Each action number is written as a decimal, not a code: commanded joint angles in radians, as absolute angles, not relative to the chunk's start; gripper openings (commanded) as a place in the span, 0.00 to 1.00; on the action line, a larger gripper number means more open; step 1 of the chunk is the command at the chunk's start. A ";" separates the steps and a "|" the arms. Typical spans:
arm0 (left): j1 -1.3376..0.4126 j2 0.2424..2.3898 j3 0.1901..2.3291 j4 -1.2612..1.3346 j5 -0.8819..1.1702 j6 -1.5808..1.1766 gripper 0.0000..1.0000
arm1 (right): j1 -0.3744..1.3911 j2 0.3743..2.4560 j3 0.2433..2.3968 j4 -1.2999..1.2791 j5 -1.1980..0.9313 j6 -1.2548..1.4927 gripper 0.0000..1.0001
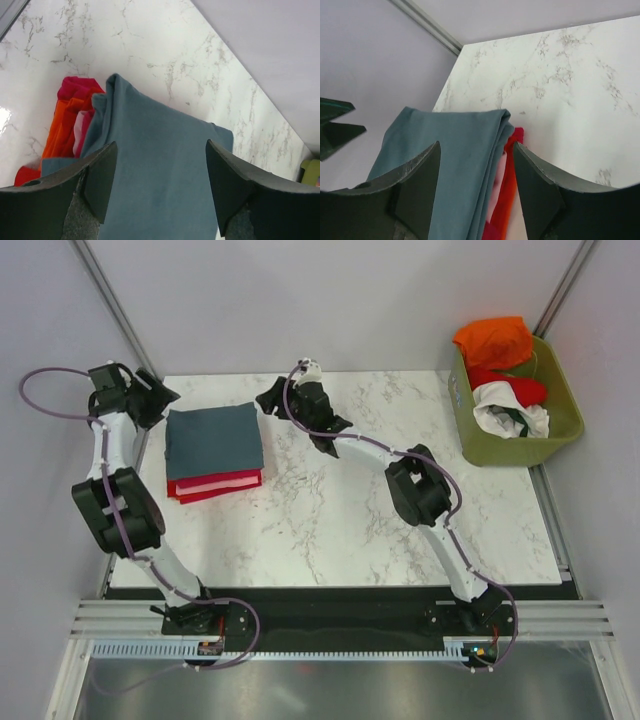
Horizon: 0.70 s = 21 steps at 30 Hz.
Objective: Fold and stack the t-shirts
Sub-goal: Neatly place the folded tshirt to the corner, then reset both grippers
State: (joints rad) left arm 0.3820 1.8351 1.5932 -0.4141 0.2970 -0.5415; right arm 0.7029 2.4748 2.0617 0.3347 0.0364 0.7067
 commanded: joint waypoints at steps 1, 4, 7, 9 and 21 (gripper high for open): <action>0.380 1.653 1.524 -0.360 0.301 -0.540 0.77 | 0.707 2.237 1.897 0.380 0.003 0.605 0.66; 0.380 1.565 1.421 -0.328 0.369 -0.578 0.77 | 0.693 2.093 1.716 0.396 -0.037 0.581 0.65; 0.382 1.484 1.282 -0.212 0.489 -0.655 0.76 | 0.664 1.964 1.547 0.422 -0.100 0.619 0.62; 0.379 1.453 1.182 -0.114 0.567 -0.717 0.75 | 0.638 1.875 1.465 0.446 -0.147 0.646 0.61; 0.367 1.301 0.813 0.235 0.634 -0.988 0.73 | 0.612 1.527 1.019 0.439 -0.236 0.643 0.48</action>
State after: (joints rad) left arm 0.3698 1.3308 0.8387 0.0647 0.5888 -0.8631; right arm 0.6056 1.6115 1.0657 0.4294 -0.1936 0.6628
